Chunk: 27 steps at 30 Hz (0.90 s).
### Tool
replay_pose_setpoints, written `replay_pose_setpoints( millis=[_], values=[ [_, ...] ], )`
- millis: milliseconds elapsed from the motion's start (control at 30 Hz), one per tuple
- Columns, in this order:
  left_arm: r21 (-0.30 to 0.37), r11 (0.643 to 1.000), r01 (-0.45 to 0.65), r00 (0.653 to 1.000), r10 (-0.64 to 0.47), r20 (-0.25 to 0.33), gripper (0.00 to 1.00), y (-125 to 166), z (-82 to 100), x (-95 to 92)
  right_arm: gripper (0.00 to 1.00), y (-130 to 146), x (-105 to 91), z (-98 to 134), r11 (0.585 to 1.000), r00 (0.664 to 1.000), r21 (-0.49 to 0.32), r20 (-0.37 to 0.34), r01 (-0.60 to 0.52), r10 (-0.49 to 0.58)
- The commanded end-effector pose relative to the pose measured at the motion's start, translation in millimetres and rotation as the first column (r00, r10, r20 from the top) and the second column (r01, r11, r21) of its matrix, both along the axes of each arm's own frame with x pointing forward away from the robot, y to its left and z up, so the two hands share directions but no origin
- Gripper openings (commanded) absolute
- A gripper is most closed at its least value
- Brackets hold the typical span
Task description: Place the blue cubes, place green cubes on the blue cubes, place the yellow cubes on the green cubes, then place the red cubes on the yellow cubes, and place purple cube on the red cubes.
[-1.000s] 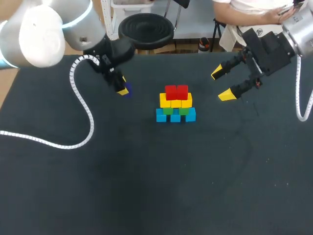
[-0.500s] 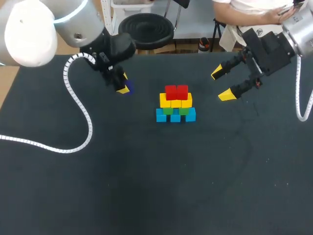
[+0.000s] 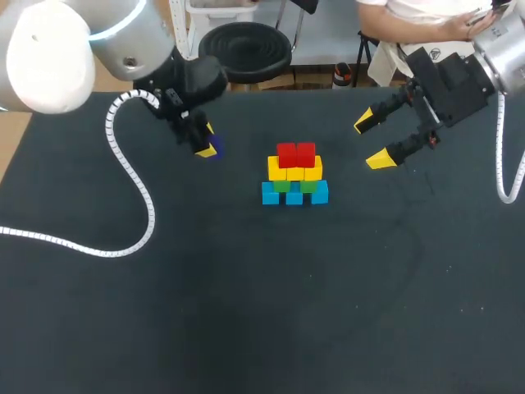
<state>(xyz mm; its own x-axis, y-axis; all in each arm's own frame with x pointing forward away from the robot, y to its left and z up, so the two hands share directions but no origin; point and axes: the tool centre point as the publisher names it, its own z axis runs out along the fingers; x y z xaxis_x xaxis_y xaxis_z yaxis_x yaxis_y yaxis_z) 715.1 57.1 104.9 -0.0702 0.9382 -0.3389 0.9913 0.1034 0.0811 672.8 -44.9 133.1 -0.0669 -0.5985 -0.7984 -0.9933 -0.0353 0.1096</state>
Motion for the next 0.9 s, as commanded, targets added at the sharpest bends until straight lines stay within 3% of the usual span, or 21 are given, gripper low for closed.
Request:
replay_pose_setpoints(
  millis=[33, 100, 167, 267, 500, 900],
  values=[
    [0.003, 1.000, -0.001, 1.000, 0.001, 0.000, 0.00, 0.0, 0.6, -0.2, 1.00, -0.2, -1.1, 0.1, 1.000, 1.000, 0.000, 0.002, 0.002, -0.002],
    [0.003, 1.000, -0.001, 1.000, 0.001, 0.000, 0.00, 0.0, 0.6, -0.2, 1.00, -0.2, -1.1, 0.1, 1.000, 1.000, 0.000, 0.002, 0.002, -0.002],
    [0.041, 0.999, 0.009, 1.000, -0.010, 0.030, 0.00, -8.4, 12.1, -11.6, 1.00, -0.2, -1.1, 0.1, 1.000, 1.000, 0.000, 0.002, 0.002, -0.002],
    [0.047, 0.999, 0.017, 0.998, -0.020, 0.059, 0.00, -16.2, 28.8, -24.1, 1.00, -0.2, -1.1, 0.1, 1.000, 1.000, 0.000, 0.002, 0.002, -0.002],
    [0.121, 0.992, 0.016, 1.000, -0.016, -0.007, 0.00, -32.7, 38.6, -46.5, 1.00, -0.2, -1.1, 0.1, 1.000, 1.000, 0.000, 0.002, 0.002, -0.002],
    [0.121, 0.991, 0.055, 0.998, -0.050, -0.043, 0.00, -65.1, 55.3, -80.7, 1.00, -0.2, -1.1, 0.1, 1.000, 1.000, 0.000, 0.002, 0.002, -0.002]
  ],
)
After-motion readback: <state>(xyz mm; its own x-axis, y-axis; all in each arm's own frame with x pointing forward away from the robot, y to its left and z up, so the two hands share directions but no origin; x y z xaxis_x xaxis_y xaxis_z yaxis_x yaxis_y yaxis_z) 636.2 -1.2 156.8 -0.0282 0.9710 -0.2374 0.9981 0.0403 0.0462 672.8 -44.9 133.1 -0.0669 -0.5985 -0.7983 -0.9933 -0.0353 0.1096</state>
